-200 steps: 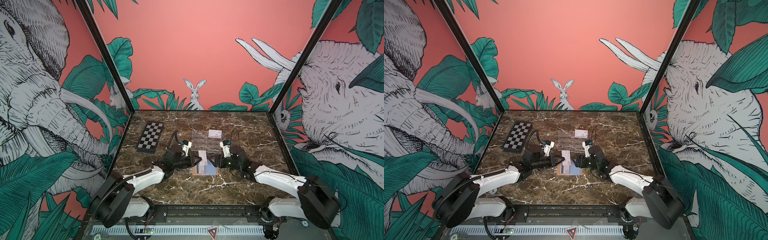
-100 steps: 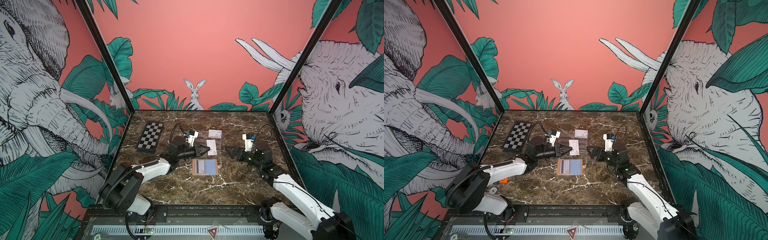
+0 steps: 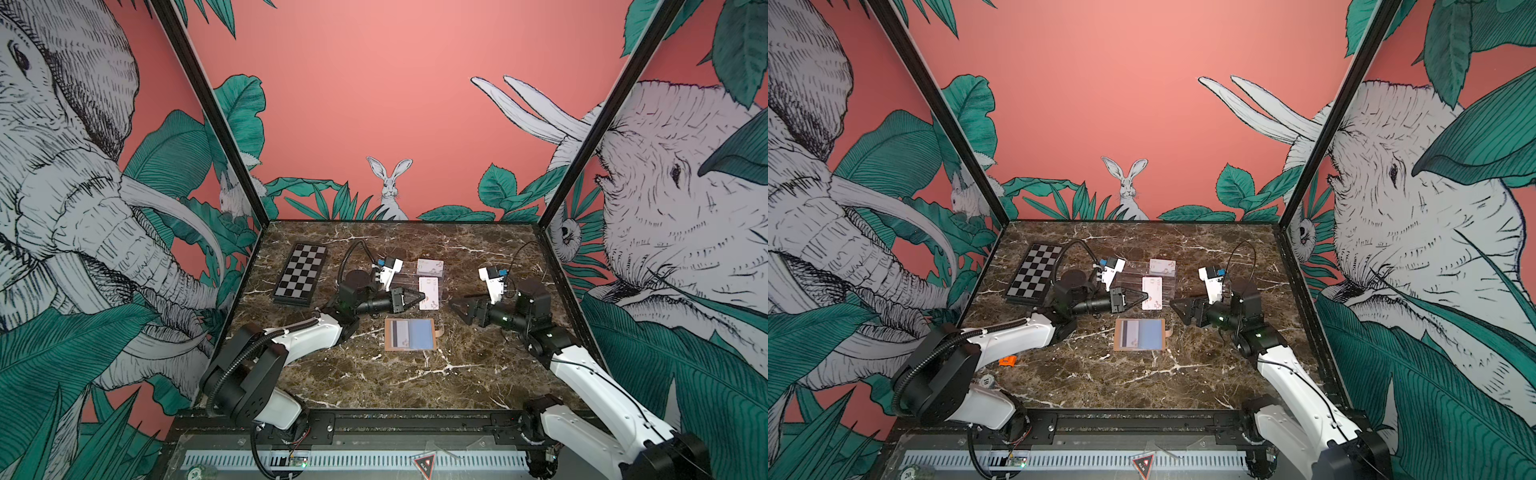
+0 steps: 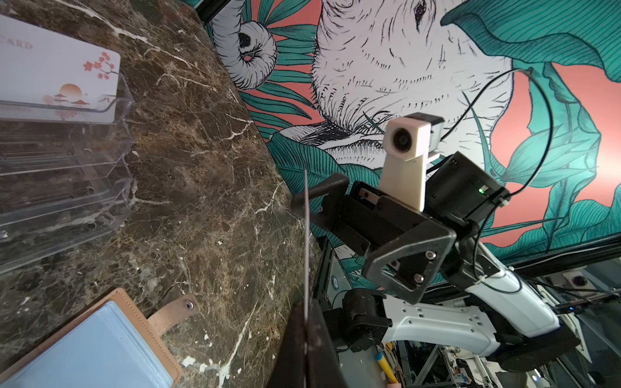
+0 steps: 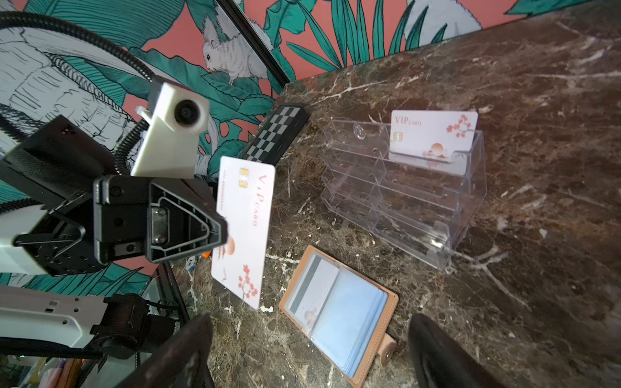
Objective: Take the credit cards out of the card holder
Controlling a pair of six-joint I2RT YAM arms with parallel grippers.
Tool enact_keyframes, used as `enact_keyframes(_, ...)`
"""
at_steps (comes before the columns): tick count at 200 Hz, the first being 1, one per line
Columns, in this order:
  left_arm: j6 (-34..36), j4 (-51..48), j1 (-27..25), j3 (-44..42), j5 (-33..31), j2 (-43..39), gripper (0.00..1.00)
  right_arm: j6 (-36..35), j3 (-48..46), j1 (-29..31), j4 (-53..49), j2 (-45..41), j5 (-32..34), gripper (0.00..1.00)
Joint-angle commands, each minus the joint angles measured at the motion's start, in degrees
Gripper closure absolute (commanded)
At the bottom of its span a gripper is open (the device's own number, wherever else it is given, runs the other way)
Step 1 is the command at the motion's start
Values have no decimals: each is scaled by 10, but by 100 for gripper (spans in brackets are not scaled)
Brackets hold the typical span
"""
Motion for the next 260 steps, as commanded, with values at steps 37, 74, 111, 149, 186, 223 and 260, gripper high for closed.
enact_keyframes(37, 4, 58, 1, -12, -7, -30, 100, -2, 24, -2, 60, 17, -38, 19)
enact_keyframes(74, -27, 103, -3, -20, -1, -25, 100, 81, 45, -2, 144, 92, -117, 29)
enact_keyframes(111, -32, 112, -11, -20, -6, -15, 100, 128, 44, 3, 208, 126, -139, 36)
enact_keyframes(149, -45, 135, -18, -14, -3, 6, 100, 141, 42, 7, 232, 130, -155, 42)
enact_keyframes(186, -59, 157, -20, -15, -5, 21, 100, 158, 40, 9, 245, 130, -155, 52)
enact_keyframes(223, -76, 187, -21, -11, -2, 40, 100, 163, 35, 10, 253, 132, -156, 59)
enact_keyframes(260, -92, 214, -24, -9, 1, 56, 100, 163, 32, 10, 253, 136, -157, 63)
